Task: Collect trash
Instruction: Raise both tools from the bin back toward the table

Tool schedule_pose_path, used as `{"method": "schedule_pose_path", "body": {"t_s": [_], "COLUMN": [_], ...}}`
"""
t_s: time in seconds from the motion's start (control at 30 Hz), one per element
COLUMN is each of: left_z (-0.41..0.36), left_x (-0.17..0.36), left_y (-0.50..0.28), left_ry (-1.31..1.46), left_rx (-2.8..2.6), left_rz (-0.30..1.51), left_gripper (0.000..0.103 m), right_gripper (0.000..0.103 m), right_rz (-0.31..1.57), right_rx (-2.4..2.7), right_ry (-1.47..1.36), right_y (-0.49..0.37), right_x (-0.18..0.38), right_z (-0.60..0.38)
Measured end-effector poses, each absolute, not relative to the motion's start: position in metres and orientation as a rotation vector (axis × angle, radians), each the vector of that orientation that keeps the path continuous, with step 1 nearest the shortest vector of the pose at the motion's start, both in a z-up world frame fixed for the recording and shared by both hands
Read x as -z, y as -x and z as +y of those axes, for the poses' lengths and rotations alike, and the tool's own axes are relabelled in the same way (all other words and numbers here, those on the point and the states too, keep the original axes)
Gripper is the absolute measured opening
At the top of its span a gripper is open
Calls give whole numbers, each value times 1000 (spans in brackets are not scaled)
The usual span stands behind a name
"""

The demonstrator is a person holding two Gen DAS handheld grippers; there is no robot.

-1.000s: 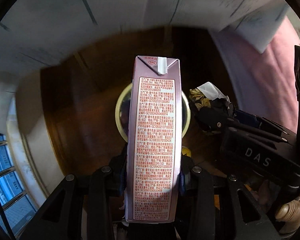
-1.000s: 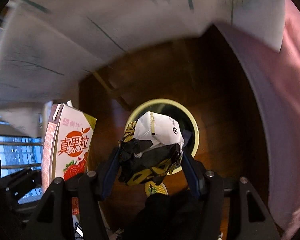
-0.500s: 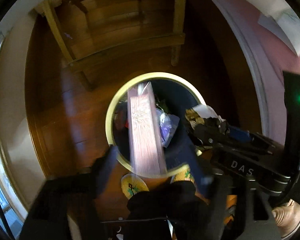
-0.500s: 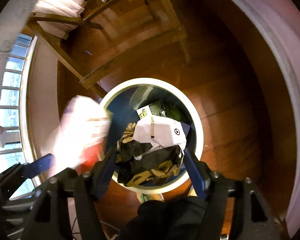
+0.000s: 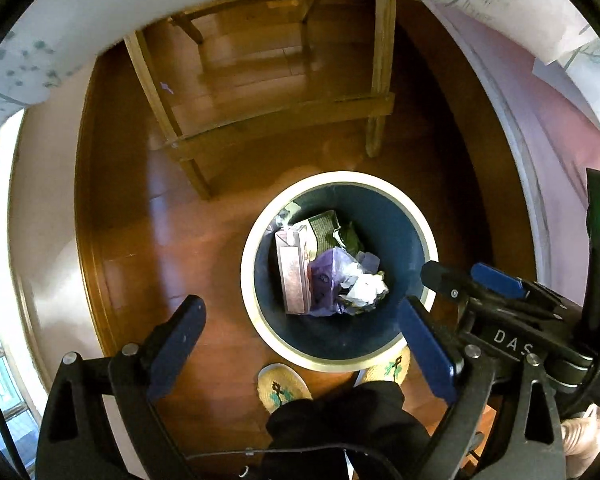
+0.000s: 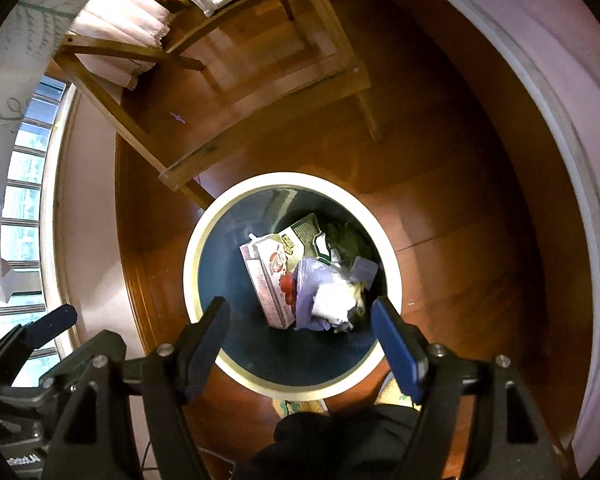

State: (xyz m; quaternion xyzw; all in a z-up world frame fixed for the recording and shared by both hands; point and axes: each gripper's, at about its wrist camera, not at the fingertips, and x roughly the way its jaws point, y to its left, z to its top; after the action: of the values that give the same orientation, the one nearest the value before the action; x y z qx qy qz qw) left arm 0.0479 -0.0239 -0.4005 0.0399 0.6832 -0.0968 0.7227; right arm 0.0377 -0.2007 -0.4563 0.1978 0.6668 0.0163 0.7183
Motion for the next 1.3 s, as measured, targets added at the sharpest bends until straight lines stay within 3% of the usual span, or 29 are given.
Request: {"method": "schedule_pose_path", "body": {"t_s": [0.27, 0.87, 1.3], "left_z": [-23, -18, 6], "left_x": [337, 96, -15], "left_y": [-38, -17, -30], "left_ry": [-92, -119, -113], "left_rx": [208, 346, 370], "left_rz": [1481, 1294, 1104], "left_gripper": [96, 96, 96], "right_gripper": [74, 74, 74], "right_rz": [1456, 1338, 1194], "right_rx": [-42, -95, -142], "right_ry": [-466, -464, -345], "right_y": [-29, -3, 0], "right_x": [408, 196, 80], "right_z": [-202, -195, -179]}}
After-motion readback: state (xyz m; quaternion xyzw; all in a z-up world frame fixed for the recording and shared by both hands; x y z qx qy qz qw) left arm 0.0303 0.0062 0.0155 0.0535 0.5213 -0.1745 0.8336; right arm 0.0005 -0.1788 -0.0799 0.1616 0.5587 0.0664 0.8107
